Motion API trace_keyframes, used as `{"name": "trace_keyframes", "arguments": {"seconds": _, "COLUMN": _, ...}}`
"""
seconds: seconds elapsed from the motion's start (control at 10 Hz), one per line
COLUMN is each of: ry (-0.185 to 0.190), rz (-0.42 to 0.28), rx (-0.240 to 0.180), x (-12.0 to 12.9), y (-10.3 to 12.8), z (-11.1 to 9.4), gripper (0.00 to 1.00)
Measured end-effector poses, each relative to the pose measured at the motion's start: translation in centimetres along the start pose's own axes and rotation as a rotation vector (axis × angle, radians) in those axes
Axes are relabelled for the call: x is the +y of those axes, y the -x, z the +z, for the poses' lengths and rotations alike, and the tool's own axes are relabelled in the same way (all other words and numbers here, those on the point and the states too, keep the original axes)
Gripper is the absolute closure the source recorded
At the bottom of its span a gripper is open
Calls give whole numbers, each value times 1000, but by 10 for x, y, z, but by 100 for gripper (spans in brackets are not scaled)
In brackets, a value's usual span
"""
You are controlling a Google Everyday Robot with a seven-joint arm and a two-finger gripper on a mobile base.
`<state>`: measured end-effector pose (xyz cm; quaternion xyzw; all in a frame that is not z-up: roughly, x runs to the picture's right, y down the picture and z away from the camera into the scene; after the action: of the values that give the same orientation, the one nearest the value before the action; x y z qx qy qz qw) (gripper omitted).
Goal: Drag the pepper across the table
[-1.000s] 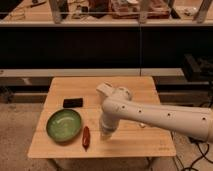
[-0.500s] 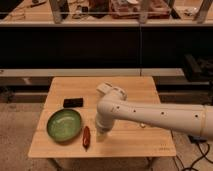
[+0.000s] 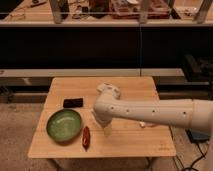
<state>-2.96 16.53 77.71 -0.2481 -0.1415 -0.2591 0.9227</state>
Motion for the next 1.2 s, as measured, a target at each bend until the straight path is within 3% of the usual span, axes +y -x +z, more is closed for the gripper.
{"name": "trace_keyframes", "arguments": {"seconds": 0.1, "ry": 11, "rz": -1, "rx": -15, "x": -10, "y": -8, "z": 3, "gripper": 33}}
{"name": "trace_keyframes", "arguments": {"seconds": 0.2, "ry": 12, "rz": 14, "rx": -12, "x": -14, "y": -13, "z": 3, "gripper": 33}}
{"name": "trace_keyframes", "arguments": {"seconds": 0.4, "ry": -12, "rz": -13, "rx": -29, "x": -15, "y": -7, "z": 11, "gripper": 23}}
{"name": "trace_keyframes", "arguments": {"seconds": 0.6, "ry": -80, "rz": -200, "rx": -37, "x": -7, "y": 3, "z": 23, "gripper": 20}}
{"name": "trace_keyframes", "arguments": {"seconds": 0.8, "ry": -123, "rz": -372, "rx": -44, "x": -1, "y": 23, "z": 42, "gripper": 20}}
{"name": "trace_keyframes", "arguments": {"seconds": 1.0, "ry": -130, "rz": -480, "rx": -74, "x": -1, "y": 38, "z": 57, "gripper": 20}}
{"name": "trace_keyframes", "arguments": {"seconds": 1.2, "ry": -116, "rz": -546, "rx": -106, "x": -4, "y": 47, "z": 59, "gripper": 20}}
